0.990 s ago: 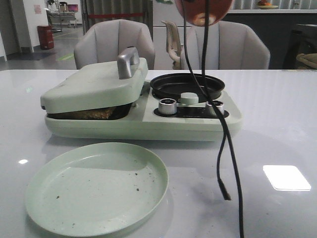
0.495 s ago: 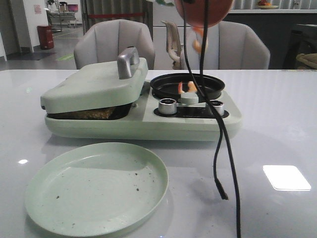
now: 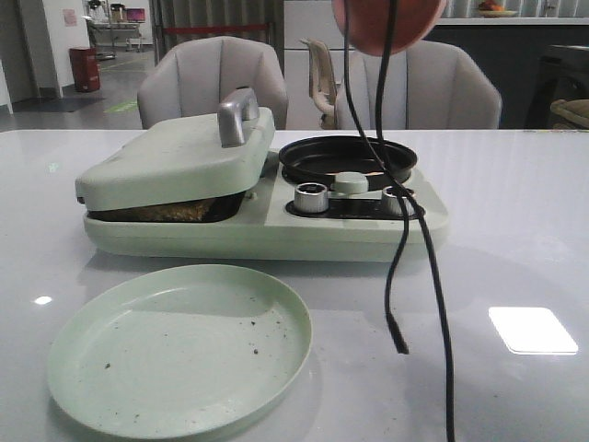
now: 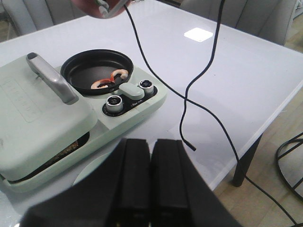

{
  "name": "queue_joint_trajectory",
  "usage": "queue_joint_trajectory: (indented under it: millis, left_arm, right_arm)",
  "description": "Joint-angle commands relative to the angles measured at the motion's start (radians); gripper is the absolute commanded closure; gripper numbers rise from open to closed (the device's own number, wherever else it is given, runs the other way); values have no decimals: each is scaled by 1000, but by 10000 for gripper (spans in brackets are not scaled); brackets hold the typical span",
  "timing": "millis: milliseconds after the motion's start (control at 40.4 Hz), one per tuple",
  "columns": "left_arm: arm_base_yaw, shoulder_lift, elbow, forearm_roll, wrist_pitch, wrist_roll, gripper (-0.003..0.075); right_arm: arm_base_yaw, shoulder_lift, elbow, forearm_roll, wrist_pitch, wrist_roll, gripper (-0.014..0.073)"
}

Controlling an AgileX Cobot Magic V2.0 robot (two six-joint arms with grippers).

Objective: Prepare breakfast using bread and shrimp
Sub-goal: 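Carry the empty pink bowl back and lower it onto the table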

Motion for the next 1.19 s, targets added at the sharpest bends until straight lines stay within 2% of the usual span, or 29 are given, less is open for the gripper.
queue_joint_trajectory:
  millis: [0, 371, 569, 767, 940, 1064, 1163]
  left_arm:
    - [-6, -2, -30, -26, -70, 0, 619]
    - [-6, -2, -30, -26, -70, 0, 619]
    - [-6, -2, -30, -26, -70, 0, 619]
    - [-6, -2, -30, -26, -70, 0, 619]
    - [-6, -2, -30, -26, -70, 0, 619]
    - [-6, -2, -30, -26, -70, 0, 619]
    - [-6, -2, -30, -26, -70, 0, 619]
  right_arm:
    - [-53, -123, 7, 96, 32, 11, 552]
    - [-255, -426, 450, 461, -114, 5, 552]
    - [-410, -606, 698, 626, -235, -44, 552]
    - [-572, -717, 864, 867, -300, -212, 552]
    - [-727, -730, 949, 1234, -345, -428, 552]
    - [-783, -730, 1021, 1433, -420, -592, 552]
    - [-791, -709, 1051, 1496, -464, -644, 552]
